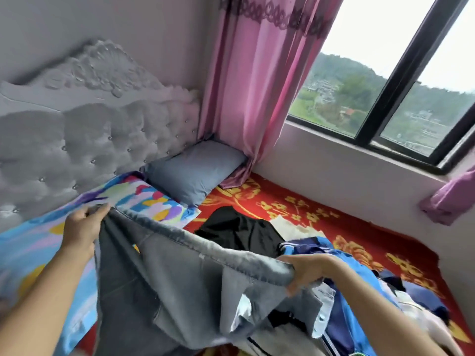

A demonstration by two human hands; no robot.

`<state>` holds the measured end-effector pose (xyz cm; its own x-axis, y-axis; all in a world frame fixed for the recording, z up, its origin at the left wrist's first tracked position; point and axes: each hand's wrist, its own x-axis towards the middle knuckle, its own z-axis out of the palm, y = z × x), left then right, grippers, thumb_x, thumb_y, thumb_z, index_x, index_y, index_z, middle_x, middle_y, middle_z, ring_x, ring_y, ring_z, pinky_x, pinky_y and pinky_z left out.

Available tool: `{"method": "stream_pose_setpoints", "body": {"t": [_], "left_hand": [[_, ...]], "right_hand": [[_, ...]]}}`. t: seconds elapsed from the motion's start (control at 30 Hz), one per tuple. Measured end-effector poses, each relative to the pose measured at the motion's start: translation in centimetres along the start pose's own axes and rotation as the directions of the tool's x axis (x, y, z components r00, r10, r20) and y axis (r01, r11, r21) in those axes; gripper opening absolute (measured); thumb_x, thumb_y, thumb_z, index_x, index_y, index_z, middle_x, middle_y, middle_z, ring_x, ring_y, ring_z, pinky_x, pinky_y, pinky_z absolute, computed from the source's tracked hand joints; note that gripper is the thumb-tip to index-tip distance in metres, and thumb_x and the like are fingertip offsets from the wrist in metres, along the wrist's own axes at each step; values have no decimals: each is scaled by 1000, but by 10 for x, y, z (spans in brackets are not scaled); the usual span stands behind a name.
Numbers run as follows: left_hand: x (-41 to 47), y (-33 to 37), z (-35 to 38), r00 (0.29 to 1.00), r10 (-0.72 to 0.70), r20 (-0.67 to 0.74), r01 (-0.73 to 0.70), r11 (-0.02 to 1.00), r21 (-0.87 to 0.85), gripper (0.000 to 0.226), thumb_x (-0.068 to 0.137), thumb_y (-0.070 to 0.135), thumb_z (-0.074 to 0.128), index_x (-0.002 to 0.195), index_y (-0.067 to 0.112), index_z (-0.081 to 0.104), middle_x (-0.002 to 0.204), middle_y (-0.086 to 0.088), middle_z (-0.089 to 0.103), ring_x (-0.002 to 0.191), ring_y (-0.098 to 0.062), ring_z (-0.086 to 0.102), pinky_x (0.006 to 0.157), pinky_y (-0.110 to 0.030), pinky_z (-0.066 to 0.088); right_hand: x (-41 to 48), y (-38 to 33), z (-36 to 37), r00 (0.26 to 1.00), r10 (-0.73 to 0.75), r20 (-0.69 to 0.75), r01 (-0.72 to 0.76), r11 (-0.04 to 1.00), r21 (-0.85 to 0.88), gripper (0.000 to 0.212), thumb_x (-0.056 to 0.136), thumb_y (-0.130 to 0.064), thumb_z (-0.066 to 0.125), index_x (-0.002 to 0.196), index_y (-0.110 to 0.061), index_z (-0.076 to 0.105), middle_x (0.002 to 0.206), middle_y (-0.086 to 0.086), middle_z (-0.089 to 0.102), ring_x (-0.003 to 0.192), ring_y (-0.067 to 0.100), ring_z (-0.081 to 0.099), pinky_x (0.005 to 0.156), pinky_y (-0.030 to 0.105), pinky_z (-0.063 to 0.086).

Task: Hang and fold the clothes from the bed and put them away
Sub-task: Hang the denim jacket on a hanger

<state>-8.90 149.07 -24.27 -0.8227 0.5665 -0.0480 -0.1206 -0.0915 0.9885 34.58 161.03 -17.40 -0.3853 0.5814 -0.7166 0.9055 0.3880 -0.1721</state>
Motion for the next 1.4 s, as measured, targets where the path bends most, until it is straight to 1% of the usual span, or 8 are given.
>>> {"method": "stream_pose_setpoints", "body": {"t": [0.1,0.27,0.43,0.53,0.77,0.97,1.27,1.4], "left_hand": [[16,-20,-9,996,90,-14,-84,972,219,25,88,17,65,73,-1,56,74,-13,49,74,-21,42,52,-13,32],[33,-26,-12,992,124,33,-128,942,310,32,88,19,67,74,-7,54,71,-14,42,69,-22,36,47,-21,25],[36,-15,-7,985,159,70,-172,948,268,34,88,16,65,76,-12,50,72,-16,41,65,-21,33,44,-18,26],[32,-14,0,985,149,89,-168,949,268,34,89,14,64,78,-15,51,73,-16,39,58,-17,29,41,-16,26],[21,-19,-8,985,113,130,-138,969,203,27,89,12,63,84,-14,55,78,-15,48,68,-21,39,56,-24,29],[24,-18,-11,986,168,5,-162,941,297,36,89,15,64,66,-5,43,62,-12,34,56,-20,28,43,-15,27],[26,-3,14,934,299,-193,-250,937,244,30,88,23,65,77,-2,54,72,-17,48,72,-28,41,66,-32,28],[37,38,26,864,451,-222,-391,881,266,33,86,21,65,83,-11,59,88,-35,58,87,-43,52,79,-40,34]], "right_hand": [[28,-10,23,995,91,-49,-92,996,-7,86,75,-30,70,144,-33,17,95,-8,49,60,3,57,44,20,43],[43,-9,31,891,194,-410,-230,972,-40,81,72,-19,59,141,-29,18,73,0,51,67,24,51,56,28,39],[42,-7,19,878,259,-403,-151,948,280,20,72,-6,62,74,-17,45,60,-3,48,49,13,46,50,20,35],[33,13,23,880,316,-354,-54,808,587,26,74,2,67,63,-12,48,56,1,45,46,7,42,45,18,32],[42,27,63,800,461,-383,290,261,921,49,83,-3,67,122,-25,47,96,10,66,75,18,63,53,26,45],[25,21,53,879,267,-396,271,404,874,49,81,-4,70,124,-21,54,114,7,59,83,23,69,66,31,56],[-27,-5,11,909,102,-403,317,457,831,47,77,-47,59,122,-32,56,127,-3,57,116,15,55,91,31,49],[-71,-13,-20,841,-54,-538,446,631,635,46,83,-28,69,125,-34,51,134,3,51,121,21,52,101,37,44]]}}
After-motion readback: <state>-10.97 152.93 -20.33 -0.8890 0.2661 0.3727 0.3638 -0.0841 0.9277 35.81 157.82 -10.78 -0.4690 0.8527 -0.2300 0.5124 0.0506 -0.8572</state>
